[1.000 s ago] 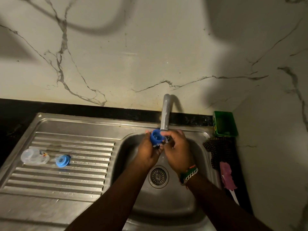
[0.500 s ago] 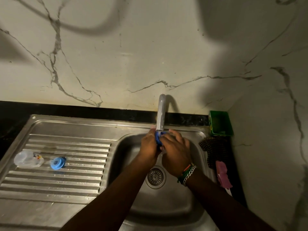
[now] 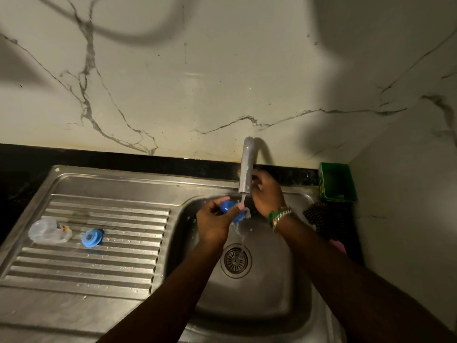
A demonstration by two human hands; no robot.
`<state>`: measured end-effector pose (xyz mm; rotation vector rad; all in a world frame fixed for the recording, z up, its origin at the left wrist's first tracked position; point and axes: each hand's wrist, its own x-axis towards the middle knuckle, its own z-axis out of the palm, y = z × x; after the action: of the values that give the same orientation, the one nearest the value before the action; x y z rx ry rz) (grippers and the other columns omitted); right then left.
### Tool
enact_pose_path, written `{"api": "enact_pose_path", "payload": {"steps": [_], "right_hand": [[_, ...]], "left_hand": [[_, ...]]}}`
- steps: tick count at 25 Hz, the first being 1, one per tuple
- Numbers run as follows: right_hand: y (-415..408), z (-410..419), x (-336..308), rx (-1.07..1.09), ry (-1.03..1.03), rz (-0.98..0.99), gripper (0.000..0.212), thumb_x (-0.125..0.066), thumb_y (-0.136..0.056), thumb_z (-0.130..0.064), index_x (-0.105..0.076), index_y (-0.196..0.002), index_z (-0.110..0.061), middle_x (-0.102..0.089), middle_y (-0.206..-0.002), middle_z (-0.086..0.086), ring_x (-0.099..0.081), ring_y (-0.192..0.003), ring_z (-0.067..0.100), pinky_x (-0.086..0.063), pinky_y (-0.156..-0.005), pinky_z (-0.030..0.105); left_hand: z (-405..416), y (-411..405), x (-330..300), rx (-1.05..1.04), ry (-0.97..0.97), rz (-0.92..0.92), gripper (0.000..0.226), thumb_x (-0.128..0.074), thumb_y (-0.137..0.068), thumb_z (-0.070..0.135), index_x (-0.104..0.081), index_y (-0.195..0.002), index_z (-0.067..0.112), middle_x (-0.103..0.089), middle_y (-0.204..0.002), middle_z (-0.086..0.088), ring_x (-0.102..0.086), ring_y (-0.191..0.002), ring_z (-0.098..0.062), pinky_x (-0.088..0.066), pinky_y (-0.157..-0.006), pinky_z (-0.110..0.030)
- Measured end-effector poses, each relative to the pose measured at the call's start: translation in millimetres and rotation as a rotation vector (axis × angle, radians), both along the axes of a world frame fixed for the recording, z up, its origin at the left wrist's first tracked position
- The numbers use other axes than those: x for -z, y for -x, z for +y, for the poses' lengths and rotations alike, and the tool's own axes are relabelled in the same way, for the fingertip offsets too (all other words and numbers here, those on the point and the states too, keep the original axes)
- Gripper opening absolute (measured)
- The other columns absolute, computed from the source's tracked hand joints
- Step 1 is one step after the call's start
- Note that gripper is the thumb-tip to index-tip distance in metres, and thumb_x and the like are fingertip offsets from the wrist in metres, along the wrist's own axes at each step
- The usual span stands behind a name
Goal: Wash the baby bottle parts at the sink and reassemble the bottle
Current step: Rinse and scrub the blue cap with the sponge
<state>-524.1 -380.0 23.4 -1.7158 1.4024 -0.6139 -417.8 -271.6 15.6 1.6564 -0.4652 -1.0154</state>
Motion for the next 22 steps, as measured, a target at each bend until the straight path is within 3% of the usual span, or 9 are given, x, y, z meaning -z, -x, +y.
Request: {"api": "enact_pose_path", "payload": {"steps": [3,5,8,10,12,15,18,20,22], "right_hand": [[-10.8,-48.4,40.2,-0.201,-0.038,0.226,0.047,-0.062,-0.086,-0.031,-0.056,-0.132,-0.027,-0.059,-0.13,0.005,-0.062,-0.111,0.022,-0.056,-0.094,0.044],[-9.4,-67.9,66.4,-0.275,-0.039,0.32,0.043,-0.062,-0.08,-0.027,-0.062,-0.122,-0.021,-0.062,-0.125,0.011,-0.063,-0.111,0.031,-0.055,-0.094,0.051],[-4.1,-57.5,47.8,-0.251,0.073,0.338,0.025,-0.055,-0.089,-0.038,-0.064,-0.109,-0.027,-0.065,-0.112,0.009,-0.068,-0.096,0.029,-0.06,-0.084,0.048],[0.3,-44.3,29.8,-0.257,0.067,0.219,0.023,-0.056,-0.095,-0.03,-0.062,-0.118,-0.032,-0.067,-0.115,0.008,-0.068,-0.102,0.024,-0.059,-0.091,0.046],[8.6,-25.2,18.5,-0.259,0.041,0.139,0.04,-0.058,-0.098,-0.014,-0.056,-0.135,-0.028,-0.062,-0.133,0.005,-0.061,-0.118,0.019,-0.053,-0.102,0.04],[41.2,14.2,13.6,-0.065,0.06,0.05,0.043,-0.055,-0.098,-0.01,-0.055,-0.14,-0.022,-0.057,-0.139,0.001,-0.056,-0.123,0.018,-0.046,-0.103,0.033],[104.5,63.0,30.4,0.356,0.24,0.29,0.042,-0.056,-0.087,-0.028,-0.065,-0.126,-0.016,-0.062,-0.128,0.015,-0.056,-0.117,0.038,-0.043,-0.101,0.044],[152.9,93.1,52.4,0.611,0.075,0.415,0.054,-0.068,-0.08,-0.033,-0.062,-0.131,-0.019,-0.057,-0.135,0.017,-0.051,-0.122,0.043,-0.04,-0.103,0.053],[190.2,114.3,82.7,0.599,-0.135,0.519,0.065,-0.065,-0.081,-0.049,-0.05,-0.142,-0.032,-0.051,-0.144,0.012,-0.047,-0.13,0.04,-0.038,-0.107,0.056]], "left_hand": [[7.3,-8.6,11.3,0.209,0.034,-0.523,0.045,-0.089,-0.074,0.016,-0.07,-0.115,0.021,-0.068,-0.113,0.011,-0.065,-0.102,-0.003,-0.056,-0.085,-0.019],[8.8,-14.0,15.7,0.226,0.033,-0.639,0.043,-0.088,-0.075,0.013,-0.07,-0.113,0.023,-0.067,-0.111,0.014,-0.062,-0.102,0.0,-0.052,-0.086,-0.014],[12.6,-14.1,24.4,0.115,-0.011,-0.424,0.036,-0.083,-0.082,0.014,-0.069,-0.114,0.019,-0.067,-0.106,0.012,-0.066,-0.099,-0.004,-0.054,-0.079,-0.01],[15.0,-12.1,28.2,0.031,-0.03,-0.235,0.028,-0.076,-0.09,0.021,-0.068,-0.116,0.016,-0.072,-0.111,0.002,-0.07,-0.103,-0.013,-0.059,-0.084,-0.022],[15.9,-6.4,23.2,-0.047,-0.06,0.103,0.022,-0.067,-0.097,0.027,-0.066,-0.115,0.015,-0.071,-0.115,-0.008,-0.07,-0.106,-0.023,-0.06,-0.085,-0.035],[14.7,6.6,9.9,-0.163,-0.133,0.681,0.032,-0.063,-0.099,0.035,-0.061,-0.12,0.011,-0.066,-0.119,-0.019,-0.07,-0.103,-0.032,-0.062,-0.071,-0.034],[19.3,30.5,4.6,-0.102,-0.158,0.795,0.045,-0.064,-0.097,0.041,-0.057,-0.129,0.009,-0.064,-0.123,-0.024,-0.072,-0.104,-0.034,-0.062,-0.063,-0.029],[25.4,48.9,-0.2,-0.023,-0.134,0.784,0.044,-0.065,-0.096,0.039,-0.057,-0.127,0.008,-0.064,-0.123,-0.023,-0.07,-0.106,-0.035,-0.062,-0.065,-0.03],[31.7,62.1,-4.1,0.038,-0.113,0.768,0.039,-0.066,-0.094,0.037,-0.06,-0.119,0.007,-0.064,-0.121,-0.023,-0.07,-0.105,-0.035,-0.061,-0.065,-0.03]]}}
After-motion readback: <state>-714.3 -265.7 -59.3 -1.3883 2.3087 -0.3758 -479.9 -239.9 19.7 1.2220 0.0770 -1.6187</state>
